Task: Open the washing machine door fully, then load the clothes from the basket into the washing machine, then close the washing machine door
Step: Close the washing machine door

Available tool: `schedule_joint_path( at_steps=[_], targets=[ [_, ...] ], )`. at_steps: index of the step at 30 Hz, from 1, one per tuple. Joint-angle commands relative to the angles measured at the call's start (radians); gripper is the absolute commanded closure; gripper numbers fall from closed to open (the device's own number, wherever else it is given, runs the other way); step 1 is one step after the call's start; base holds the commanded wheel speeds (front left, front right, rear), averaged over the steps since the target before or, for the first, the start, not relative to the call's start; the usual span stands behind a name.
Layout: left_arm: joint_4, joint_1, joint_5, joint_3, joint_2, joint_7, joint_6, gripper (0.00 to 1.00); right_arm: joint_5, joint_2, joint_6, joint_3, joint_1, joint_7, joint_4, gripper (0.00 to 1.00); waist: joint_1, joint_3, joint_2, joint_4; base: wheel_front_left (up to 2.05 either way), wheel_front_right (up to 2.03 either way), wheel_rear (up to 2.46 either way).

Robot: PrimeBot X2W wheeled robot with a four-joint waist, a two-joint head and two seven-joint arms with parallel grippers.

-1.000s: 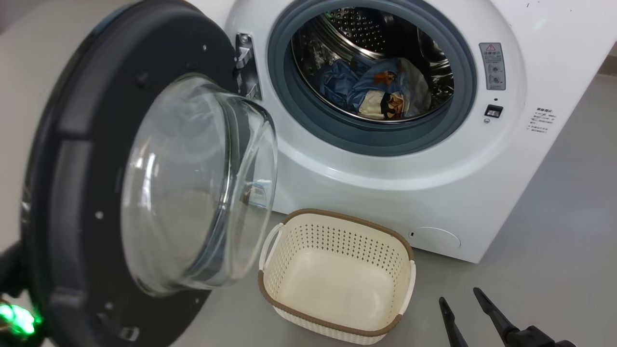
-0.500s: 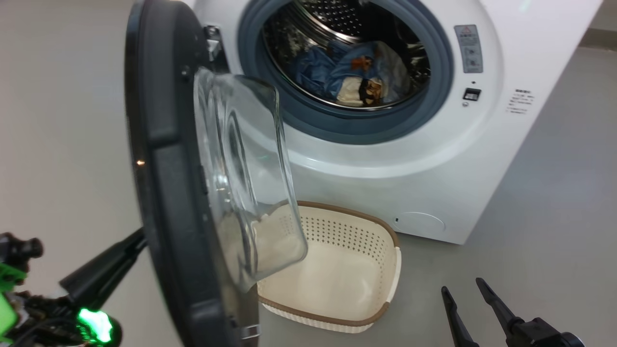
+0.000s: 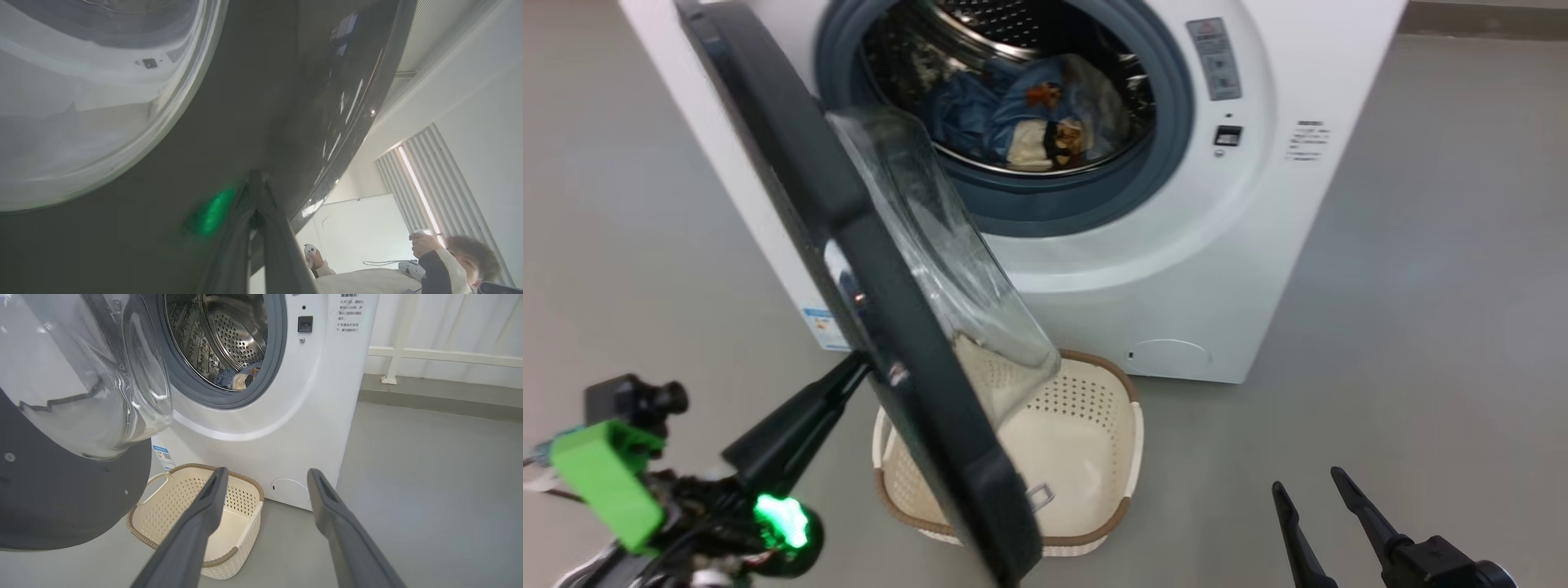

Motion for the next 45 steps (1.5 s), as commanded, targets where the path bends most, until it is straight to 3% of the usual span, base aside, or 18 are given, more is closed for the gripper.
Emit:
schedule_joint_path(
  at_steps=[1, 13, 18, 26, 45],
  targets=[
    [-0.013, -0.053, -0.007, -0.001, 0.007, -0.018, -0.018, 1.0, 0.005, -0.01, 0.002, 0.021, -0.039, -0.005, -0.027, 0.0, 0.0, 0.001, 0.0, -0.034, 0.0, 0.0, 0.0],
    [0.247, -0.24, 0.004, -0.243, 0.006, -0.29, -0.152, 1.0, 0.002, -0.01, 0.002, 0.044, -0.032, -0.005, -0.01, 0.0, 0.0, -0.035, 0.0, -0.084, 0.0, 0.0, 0.0],
    [0.496, -0.406, -0.003, -0.339, 0.006, -0.481, -0.21, 1.0, -0.007, -0.01, 0.002, 0.052, -0.025, -0.005, -0.005, 0.0, 0.0, -0.047, 0.0, -0.11, 0.0, 0.0, 0.0],
    [0.703, -0.553, -0.02, -0.418, 0.006, -0.613, -0.227, 1.0, -0.013, -0.01, 0.002, 0.089, -0.036, -0.005, 0.009, 0.0, 0.0, -0.054, 0.0, -0.151, 0.0, 0.0, 0.0],
    [0.861, -0.677, -0.026, -0.491, 0.006, -0.782, -0.228, 1.0, -0.022, -0.01, 0.002, 0.111, -0.052, -0.005, 0.024, 0.0, 0.0, -0.048, 0.0, -0.232, 0.0, 0.0, 0.0]
  ],
)
